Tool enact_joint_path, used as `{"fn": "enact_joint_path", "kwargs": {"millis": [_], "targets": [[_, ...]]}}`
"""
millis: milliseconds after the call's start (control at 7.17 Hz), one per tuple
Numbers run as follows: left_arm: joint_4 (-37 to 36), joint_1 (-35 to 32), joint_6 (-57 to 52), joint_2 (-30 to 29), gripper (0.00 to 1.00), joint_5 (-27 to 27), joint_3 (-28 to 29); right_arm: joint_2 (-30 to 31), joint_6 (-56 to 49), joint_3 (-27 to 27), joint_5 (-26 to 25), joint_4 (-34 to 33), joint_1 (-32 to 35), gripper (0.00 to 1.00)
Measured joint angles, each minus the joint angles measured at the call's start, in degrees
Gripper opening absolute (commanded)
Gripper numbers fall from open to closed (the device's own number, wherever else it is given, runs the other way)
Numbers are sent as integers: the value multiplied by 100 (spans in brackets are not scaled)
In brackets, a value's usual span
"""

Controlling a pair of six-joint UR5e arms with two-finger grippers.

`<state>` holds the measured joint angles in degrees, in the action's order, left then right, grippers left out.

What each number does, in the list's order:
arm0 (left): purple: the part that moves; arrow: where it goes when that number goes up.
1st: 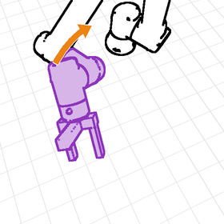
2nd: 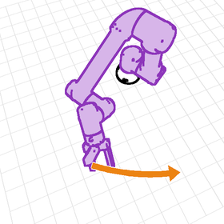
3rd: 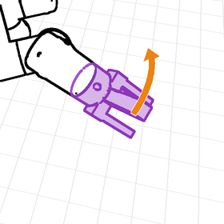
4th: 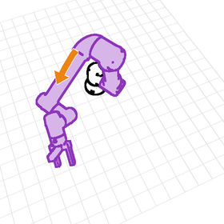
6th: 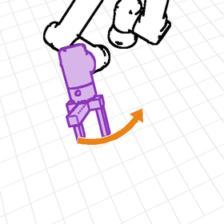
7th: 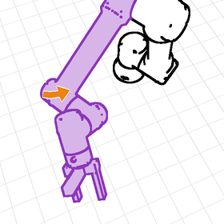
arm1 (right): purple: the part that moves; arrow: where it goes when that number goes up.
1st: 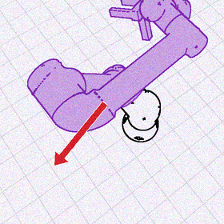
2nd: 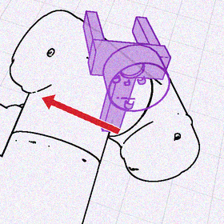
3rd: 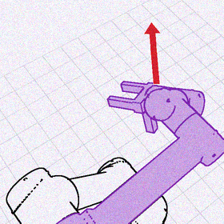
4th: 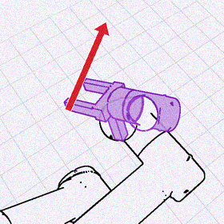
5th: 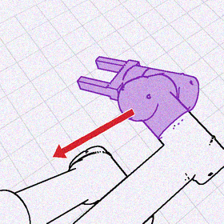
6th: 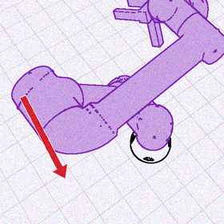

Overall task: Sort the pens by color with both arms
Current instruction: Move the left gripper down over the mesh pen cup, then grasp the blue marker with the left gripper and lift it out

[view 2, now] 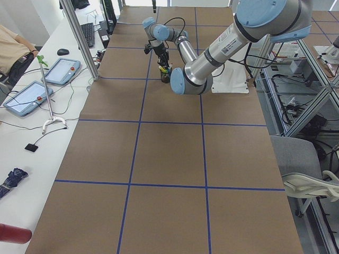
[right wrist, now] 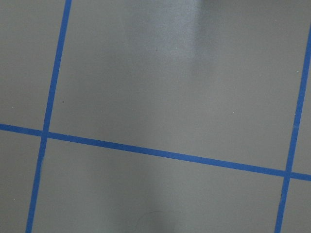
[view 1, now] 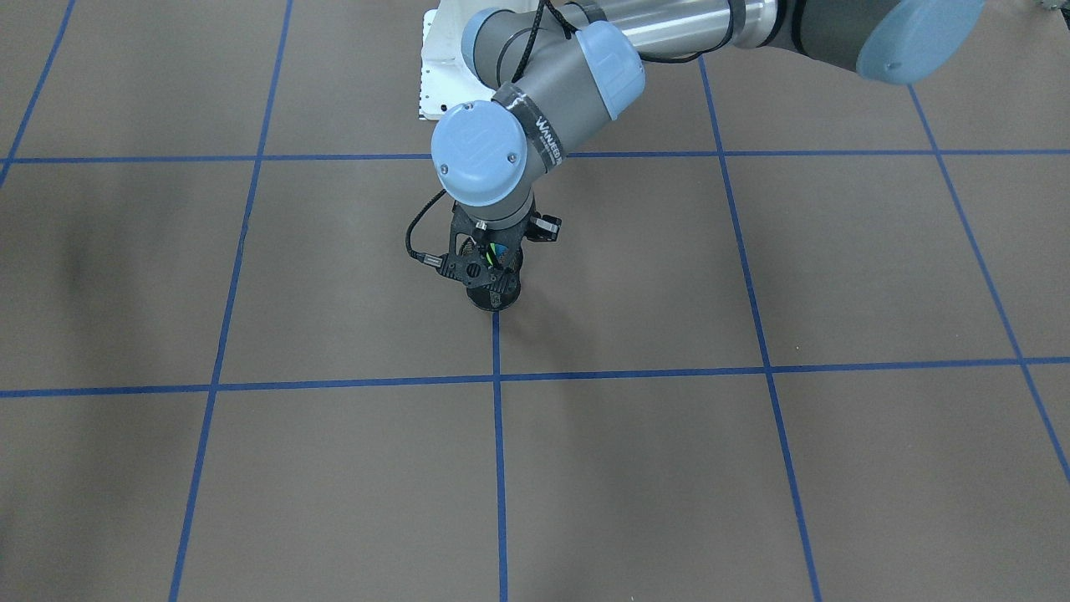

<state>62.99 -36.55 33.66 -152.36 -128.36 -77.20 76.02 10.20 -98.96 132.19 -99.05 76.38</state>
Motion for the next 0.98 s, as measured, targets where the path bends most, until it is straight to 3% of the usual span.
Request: {"fn": "enact_joint_path", "kwargs": {"millis": [558, 976], "targets": [[-708, -77, 14, 146, 0, 66, -1093, 0, 0, 0, 0, 0, 0, 100], [-940, -432, 22, 150, 0, 74, -1586, -8, 0, 0, 0, 0, 0, 100]]}}
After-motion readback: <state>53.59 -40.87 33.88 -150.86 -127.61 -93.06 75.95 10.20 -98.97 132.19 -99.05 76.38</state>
